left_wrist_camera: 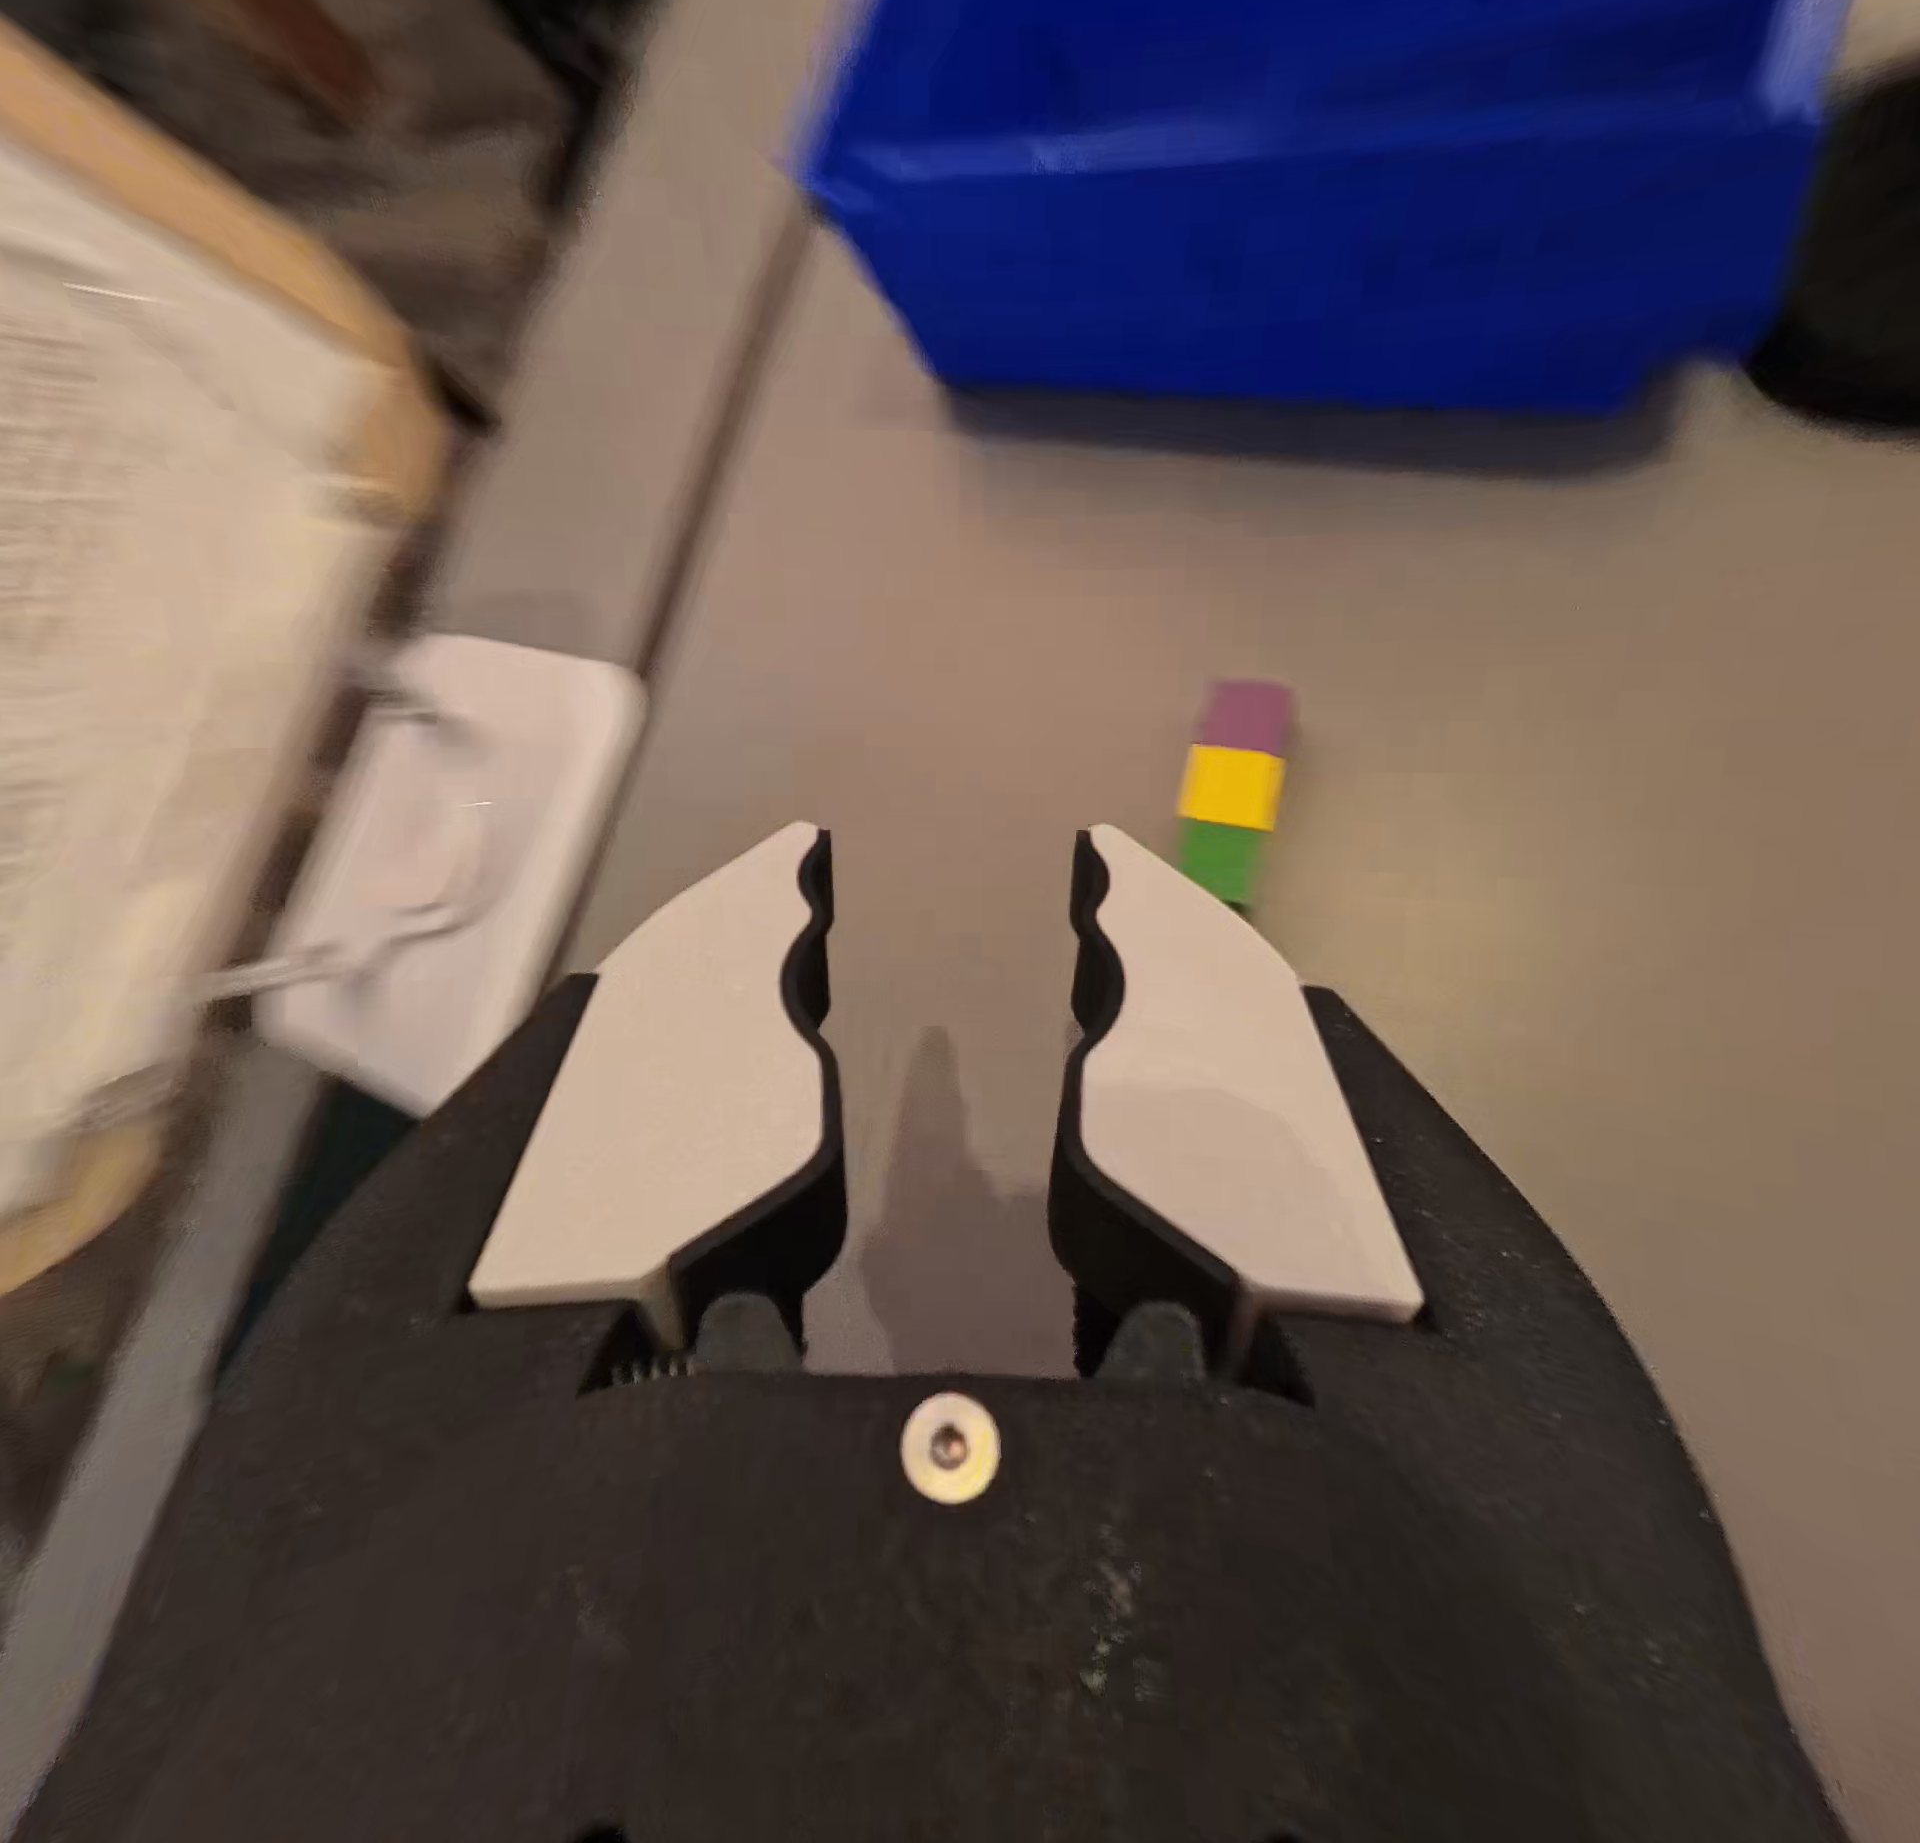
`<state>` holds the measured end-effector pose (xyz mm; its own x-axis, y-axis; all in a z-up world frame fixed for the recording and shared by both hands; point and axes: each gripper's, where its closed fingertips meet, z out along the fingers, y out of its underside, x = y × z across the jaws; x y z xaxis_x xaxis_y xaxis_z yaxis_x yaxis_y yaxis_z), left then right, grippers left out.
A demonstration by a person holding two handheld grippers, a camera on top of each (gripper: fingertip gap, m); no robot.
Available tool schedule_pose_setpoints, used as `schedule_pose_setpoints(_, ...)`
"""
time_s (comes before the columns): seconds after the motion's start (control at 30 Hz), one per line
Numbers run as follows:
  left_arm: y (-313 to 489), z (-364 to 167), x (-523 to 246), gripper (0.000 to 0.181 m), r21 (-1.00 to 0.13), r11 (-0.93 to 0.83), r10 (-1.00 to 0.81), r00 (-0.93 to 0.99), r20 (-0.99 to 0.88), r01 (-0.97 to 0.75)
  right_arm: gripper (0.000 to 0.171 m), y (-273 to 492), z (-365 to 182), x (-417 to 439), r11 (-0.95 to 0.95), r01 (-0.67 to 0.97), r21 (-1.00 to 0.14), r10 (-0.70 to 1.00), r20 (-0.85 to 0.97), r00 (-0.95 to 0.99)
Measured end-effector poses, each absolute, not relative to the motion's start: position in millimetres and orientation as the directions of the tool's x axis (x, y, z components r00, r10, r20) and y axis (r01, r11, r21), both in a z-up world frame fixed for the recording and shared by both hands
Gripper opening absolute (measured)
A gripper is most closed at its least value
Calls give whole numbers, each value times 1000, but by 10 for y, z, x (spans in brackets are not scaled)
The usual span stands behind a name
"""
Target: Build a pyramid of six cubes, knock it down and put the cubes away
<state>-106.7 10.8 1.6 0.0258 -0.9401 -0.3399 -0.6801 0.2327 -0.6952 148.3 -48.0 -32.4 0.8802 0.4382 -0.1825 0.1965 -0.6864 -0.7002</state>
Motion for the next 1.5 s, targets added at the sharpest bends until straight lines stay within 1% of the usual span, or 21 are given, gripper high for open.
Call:
schedule_pose_setpoints(0.07, 503, 623, -1425, 37, -763, 189, -876, 244, -415, -618, 55, -479, -319, 1488, -686, 191, -702, 436, -186, 881)
schedule_pose_setpoints(0.1, 738, 841, -1680, 34, -778, 159, -817, 361, -449, -608, 55, -478, -315, 1487, -685, 191, -703, 436, -185, 881)
schedule_pose_setpoints(0.13, 932, 958, -1940, 34, -781, 127, -767, 439, -468, -612, 55, -478, -312, 1484, -684, 191, -704, 437, -185, 880)
schedule_pose_setpoints(0.2, 1168, 878, -2369, 34, -754, 38, -754, 477, -452, -655, 55, -476, -309, 1469, -683, 193, -704, 439, -185, 879)
schedule_pose_setpoints(0.27, 1385, 611, -2769, 41, -698, -83, -743, 511, -433, -712, 55, -474, -320, 1454, -686, 199, -700, 441, -182, 879)
schedule_pose_setpoints(0.4, 1512, -124, -3196, 41, -586, -198, -820, 460, -341, -786, 55, -476, -370, 1411, -698, 215, -683, 449, -182, 875)
schedule_pose_setpoints(0.47, 1524, -453, -3296, 45, -532, -208, -860, 412, -300, -821, 55, -497, -410, 1390, -705, 236, -669, 461, -180, 869)
schedule_pose_setpoints(0.57, 1574, -778, -3395, 46, -471, -213, -894, 365, -259, -856, 55, -518, -464, 1411, -720, 250, -648, 458, -172, 872)
schedule_pose_setpoints(0.73, 1605, -1101, -3542, 46, -343, -189, -928, 282, -243, -920, 55, -512, -469, 1443, -724, 237, -648, 447, -179, 877)
schedule_pose_setpoints(0.87, 1623, -1316, -3666, 39, -248, -203, -936, 262, -235, -947, 55, -520, -453, 1405, -715, 238, -658, 468, -197, 861)
schedule_pose_setpoints(0.97, 1642, -1409, -3653, 40, -237, -199, -940, 254, -229, -951, 55, -531, -465, 1393, -715, 242, -656, 477, -205, 854)
schedule_pose_setpoints(1.03, 1664, -1445, -3663, 33, -221, -199, -939, 250, -237, -955, 55, -537, -463, 1383, -712, 242, -659, 484, -212, 849)
schedule_pose_setpoints(1.13, 1661, -1393, -3677, 28, -208, -193, -940, 241, -241, -959, 55, -544, -433, 1381, -704, 234, -671, 489, -219, 844)
schedule_pose_setpoints(1.17, 1686, -1323, -3686, 28, -212, -187, -933, 241, -268, -959, 55, -546, -418, 1384, -700, 230, -676, 490, -221, 843)
schedule_pose_setpoints(1.23, 1751, -1052, -3671, 28, -261, -171, -906, 255, -337, -950, 55, -552, -382, 1389, -691, 219, -689, 493, -227, 840)
schedule_pose_setpoints(1.3, 1836, -595, -3624, 28, -355, -167, -851, 317, -420, -920, 55, -557, -343, 1393, -682, 207, -701, 492, -231, 839)
schedule_pose_setpoints(1.33, 1834, -322, -3545, 28, -421, -154, -826, 350, -442, -894, 55, -558, -324, 1393, -678, 203, -707, 493, -232, 839)
schedule_pose_setpoints(1.4, 1683, 180, -3263, 28, -535, -116, -813, 390, -432, -837, 55, -557, -278, 1382, -665, 200, -719, 499, -230, 835)
schedule_pose_setpoints(1.43, 1542, 366, -3062, 28, -568, -89, -825, 380, -419, -818, 55, -555, -253, 1373, -659, 199, -726, 503, -228, 834)
schedule_pose_setpoints(1.5, 1203, 578, -2578, 28, -593, -26, -850, 330, -411, -805, 55, -555, -213, 1346, -648, 200, -735, 512, -225, 829)
